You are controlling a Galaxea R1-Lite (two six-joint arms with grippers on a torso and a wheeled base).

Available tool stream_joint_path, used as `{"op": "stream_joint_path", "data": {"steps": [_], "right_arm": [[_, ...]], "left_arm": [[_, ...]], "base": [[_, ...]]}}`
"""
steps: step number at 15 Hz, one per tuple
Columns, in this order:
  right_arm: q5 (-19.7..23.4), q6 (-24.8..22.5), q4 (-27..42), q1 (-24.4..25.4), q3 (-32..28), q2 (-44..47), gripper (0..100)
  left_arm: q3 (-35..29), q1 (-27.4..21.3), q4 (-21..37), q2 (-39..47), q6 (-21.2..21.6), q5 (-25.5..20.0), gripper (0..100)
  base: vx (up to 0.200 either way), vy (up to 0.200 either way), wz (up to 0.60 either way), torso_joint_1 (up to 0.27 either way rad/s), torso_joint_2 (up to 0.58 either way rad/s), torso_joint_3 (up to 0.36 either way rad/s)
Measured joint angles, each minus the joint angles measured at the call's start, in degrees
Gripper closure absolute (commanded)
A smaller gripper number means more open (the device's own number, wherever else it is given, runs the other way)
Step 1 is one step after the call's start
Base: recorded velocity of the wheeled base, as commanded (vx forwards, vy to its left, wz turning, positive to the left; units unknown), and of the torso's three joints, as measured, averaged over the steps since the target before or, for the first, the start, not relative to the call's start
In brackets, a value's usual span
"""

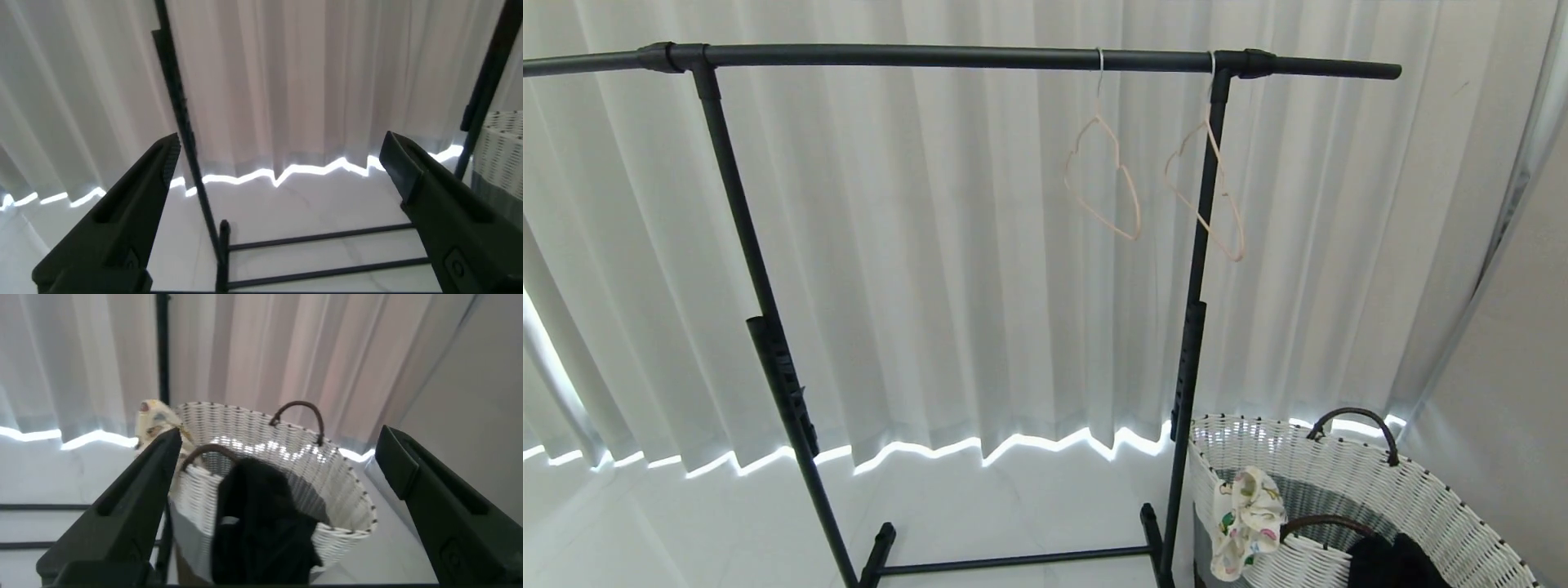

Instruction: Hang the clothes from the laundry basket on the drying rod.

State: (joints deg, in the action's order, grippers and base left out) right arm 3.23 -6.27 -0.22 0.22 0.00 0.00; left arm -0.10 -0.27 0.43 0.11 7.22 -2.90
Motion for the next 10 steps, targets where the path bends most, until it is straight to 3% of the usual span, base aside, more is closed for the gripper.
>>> {"op": "stream_joint_path", "data": {"steps": [10], "right_arm": [[0.1,1.5,0.0,-0.1,0.0,0.0,0]], "left_arm": [[0.0,-0.1,0.0,0.0,-0.5,0.0,0]], "base": [[0.0,0.0,0.0,0.0,0.0,0.0]]}}
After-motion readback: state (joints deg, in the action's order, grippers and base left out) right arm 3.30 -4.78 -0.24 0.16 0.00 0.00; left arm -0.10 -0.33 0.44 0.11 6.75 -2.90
